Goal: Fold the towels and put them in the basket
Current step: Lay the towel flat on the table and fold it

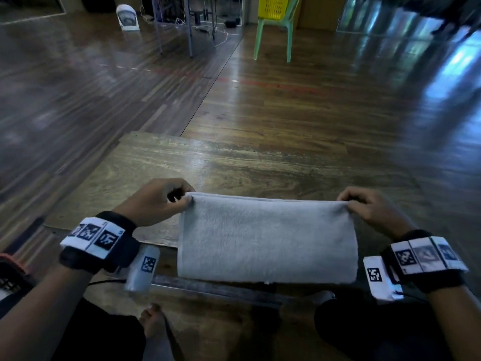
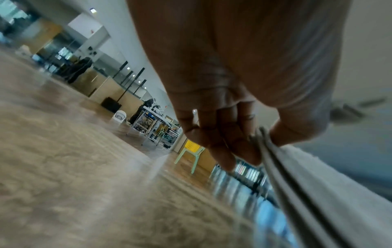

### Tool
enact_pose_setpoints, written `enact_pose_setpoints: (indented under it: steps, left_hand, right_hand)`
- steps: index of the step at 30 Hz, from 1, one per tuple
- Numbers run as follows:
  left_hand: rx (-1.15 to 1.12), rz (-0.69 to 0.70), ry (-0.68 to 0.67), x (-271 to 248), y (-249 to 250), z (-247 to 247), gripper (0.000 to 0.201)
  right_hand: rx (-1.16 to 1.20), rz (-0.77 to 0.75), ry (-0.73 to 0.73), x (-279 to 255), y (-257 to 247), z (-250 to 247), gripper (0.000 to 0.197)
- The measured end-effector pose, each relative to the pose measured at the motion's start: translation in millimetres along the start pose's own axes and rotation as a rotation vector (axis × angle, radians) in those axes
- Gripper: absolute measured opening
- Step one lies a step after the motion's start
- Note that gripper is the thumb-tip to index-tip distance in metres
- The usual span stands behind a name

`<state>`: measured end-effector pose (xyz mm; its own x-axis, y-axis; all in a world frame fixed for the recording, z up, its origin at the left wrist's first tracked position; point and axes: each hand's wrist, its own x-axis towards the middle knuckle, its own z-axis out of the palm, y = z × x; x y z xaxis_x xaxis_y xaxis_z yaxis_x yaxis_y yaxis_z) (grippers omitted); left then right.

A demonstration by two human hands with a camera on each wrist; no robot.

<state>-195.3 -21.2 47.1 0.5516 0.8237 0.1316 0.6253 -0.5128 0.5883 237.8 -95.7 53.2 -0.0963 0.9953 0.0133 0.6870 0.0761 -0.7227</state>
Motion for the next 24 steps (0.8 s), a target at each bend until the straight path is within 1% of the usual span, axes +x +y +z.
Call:
enact_pose_setpoints:
  steps: [2, 4, 7, 9, 11, 13, 15, 17, 18, 21, 24]
  left_hand:
    - [0.131, -0.066, -0.135, 11.9, -11.6, 13.2, 0.018]
    - [0.226, -0.104, -0.210, 24.4, -22.9, 28.8, 0.017]
    - [0.323, -0.183, -0.235, 40.1, -33.6, 46.4, 0.020]
    - [0.383, -0.237, -0.221, 48.6, -35.7, 54.1, 0.021]
    - [0.439, -0.266, -0.213, 55.8, -35.5, 61.4, 0.021]
    - [0.496, -0.270, -0.222, 61.6, -35.4, 69.3, 0.021]
    - [0.529, -0.259, -0.225, 66.0, -36.1, 76.4, 0.027]
    - [0.513, -0.226, -0.212, 69.4, -35.2, 80.0, 0.033]
    - [0.492, -0.198, -0.212, 70.8, -34.0, 80.6, 0.033]
    - [0.448, -0.121, -0.239, 73.6, -30.0, 82.4, 0.025]
    - [0.430, -0.128, -0.215, 74.6, -30.4, 84.5, 0.018]
  right_hand:
    - [-0.179, 0.077, -0.084, 15.5, 11.8, 8.4, 0.017]
    - [-0.311, 0.126, -0.136, 29.8, 23.5, 19.7, 0.019]
    - [-0.366, 0.205, -0.127, 43.9, 31.8, 34.2, 0.010]
    - [-0.428, 0.240, -0.099, 51.2, 34.0, 39.5, 0.011]
    - [-0.482, 0.272, -0.101, 58.4, 36.0, 42.8, 0.014]
    - [-0.525, 0.289, -0.130, 64.9, 39.9, 45.6, 0.016]
    - [-0.571, 0.293, -0.180, 69.9, 44.9, 49.0, 0.017]
    - [-0.577, 0.282, -0.213, 73.0, 45.1, 51.6, 0.019]
    - [-0.566, 0.273, -0.220, 74.1, 44.2, 52.5, 0.017]
    - [-0.560, 0.245, -0.230, 75.5, 41.8, 54.3, 0.011]
    - [-0.564, 0.264, -0.198, 74.1, 38.4, 53.7, 0.007]
